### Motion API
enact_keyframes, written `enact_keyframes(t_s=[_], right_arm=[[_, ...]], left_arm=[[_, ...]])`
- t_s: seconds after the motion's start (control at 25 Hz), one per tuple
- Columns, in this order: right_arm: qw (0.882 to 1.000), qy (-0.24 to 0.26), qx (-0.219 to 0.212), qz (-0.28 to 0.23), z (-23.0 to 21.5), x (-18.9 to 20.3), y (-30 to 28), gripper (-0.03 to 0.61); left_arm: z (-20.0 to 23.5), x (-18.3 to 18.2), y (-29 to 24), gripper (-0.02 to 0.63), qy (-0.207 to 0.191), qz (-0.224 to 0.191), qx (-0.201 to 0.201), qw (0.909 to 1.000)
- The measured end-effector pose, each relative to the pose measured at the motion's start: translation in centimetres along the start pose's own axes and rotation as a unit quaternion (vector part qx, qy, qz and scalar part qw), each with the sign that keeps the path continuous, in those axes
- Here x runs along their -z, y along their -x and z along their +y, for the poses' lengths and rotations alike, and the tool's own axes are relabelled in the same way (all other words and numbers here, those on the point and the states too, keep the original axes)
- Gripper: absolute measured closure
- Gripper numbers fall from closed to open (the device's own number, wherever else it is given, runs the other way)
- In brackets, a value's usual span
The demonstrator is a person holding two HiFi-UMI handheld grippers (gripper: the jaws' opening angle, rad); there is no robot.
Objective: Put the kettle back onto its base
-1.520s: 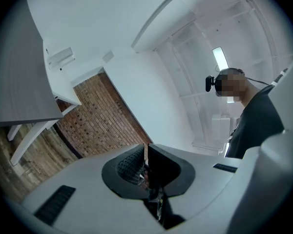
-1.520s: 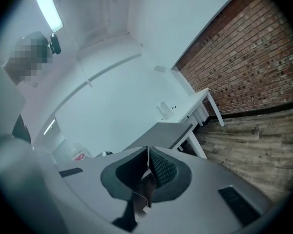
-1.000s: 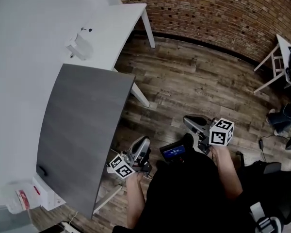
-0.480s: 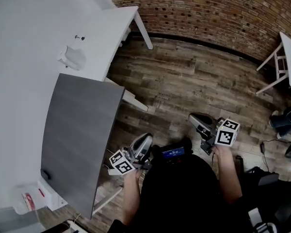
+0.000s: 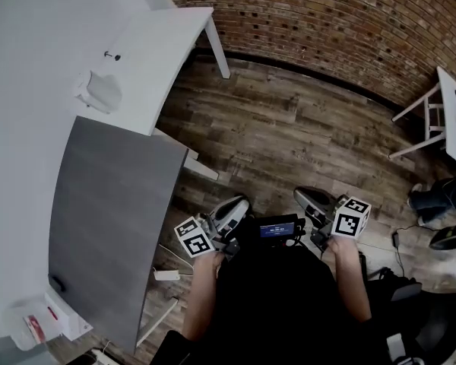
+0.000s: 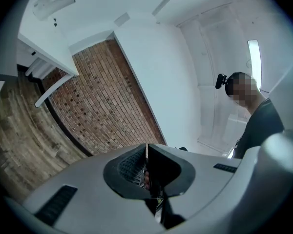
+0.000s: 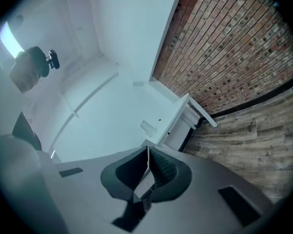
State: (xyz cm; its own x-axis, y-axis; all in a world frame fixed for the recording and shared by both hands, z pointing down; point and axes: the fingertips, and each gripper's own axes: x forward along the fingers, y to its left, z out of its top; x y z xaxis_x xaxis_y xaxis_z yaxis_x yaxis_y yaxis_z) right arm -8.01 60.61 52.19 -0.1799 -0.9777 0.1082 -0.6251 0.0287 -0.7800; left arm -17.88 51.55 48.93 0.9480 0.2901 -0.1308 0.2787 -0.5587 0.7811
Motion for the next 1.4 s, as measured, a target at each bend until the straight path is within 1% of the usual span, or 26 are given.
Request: enact_keyframes(t_s=[0.08,0.2,0.36,0.48,0.56,0.64,0.76,0.88,1.0,1.12,1.24,1.32,1.4], right_arm=[[1.0,-0.001,0.018,0.002,-0.8,-1.5,-1.2,0.56],[0.999,0.004,0.034,0.006,-1.5,-4.1,-3.8,0.56],[0.999,0.018,0.043,0.012,-1.7,-7.0,-9.0,0.56],[0.998,0.023,0.054,0.02,-2.0,-8.1,-12.4,0.56],[0.997,0.031,0.068,0.033,-2.3,-8.5,-13.9,0.56],[0.996,0.035,0.076,0.035,-2.7,-9.1,-14.7,0.56],[0.997,0.019,0.076,0.009,-3.2,-10.6,-15.3,0.56],[0.998,0.006,0.068,-0.008,-3.5,-12.2,-15.8,0.56],[0.998,0.007,0.061,-0.008,-4.3,-13.4,-16.6,0.56],[0.999,-0.004,0.048,0.002,-6.1,-14.3,-18.0,0.56],[0.999,-0.019,0.03,0.02,-8.7,-16.0,-20.1,0.56],[0.999,-0.022,0.011,0.031,-10.2,-18.1,-21.5,0.56],[0.999,-0.02,-0.011,0.035,-11.4,-20.8,-22.6,0.56]], left_arm=[[1.3,-2.0,-1.2,0.595,0.005,-0.003,0.019,0.9998],[2.9,-5.7,-2.5,0.595,0.004,-0.012,0.045,0.9989],[5.8,-10.4,-2.1,0.595,0.004,-0.021,0.053,0.9983],[7.9,-13.3,-0.9,0.595,0.012,-0.038,0.054,0.9977],[9.5,-14.8,-0.3,0.595,0.019,-0.049,0.054,0.9972],[10.8,-16.2,-0.3,0.595,0.023,-0.056,0.055,0.9967],[11.9,-17.9,-1.2,0.595,0.021,-0.051,0.065,0.9964],[12.2,-18.6,-2.3,0.595,0.019,-0.04,0.071,0.9965],[13.0,-18.8,-3.4,0.595,0.018,-0.03,0.063,0.9974],[14.3,-19.3,-4.2,0.595,0.018,-0.03,0.043,0.9984],[16.1,-20.6,-5.1,0.595,0.016,-0.045,0.016,0.9987],[17.2,-21.9,-6.1,0.595,0.016,-0.063,-0.004,0.9979],[17.6,-23.0,-7.7,0.595,0.01,-0.074,-0.016,0.9971]])
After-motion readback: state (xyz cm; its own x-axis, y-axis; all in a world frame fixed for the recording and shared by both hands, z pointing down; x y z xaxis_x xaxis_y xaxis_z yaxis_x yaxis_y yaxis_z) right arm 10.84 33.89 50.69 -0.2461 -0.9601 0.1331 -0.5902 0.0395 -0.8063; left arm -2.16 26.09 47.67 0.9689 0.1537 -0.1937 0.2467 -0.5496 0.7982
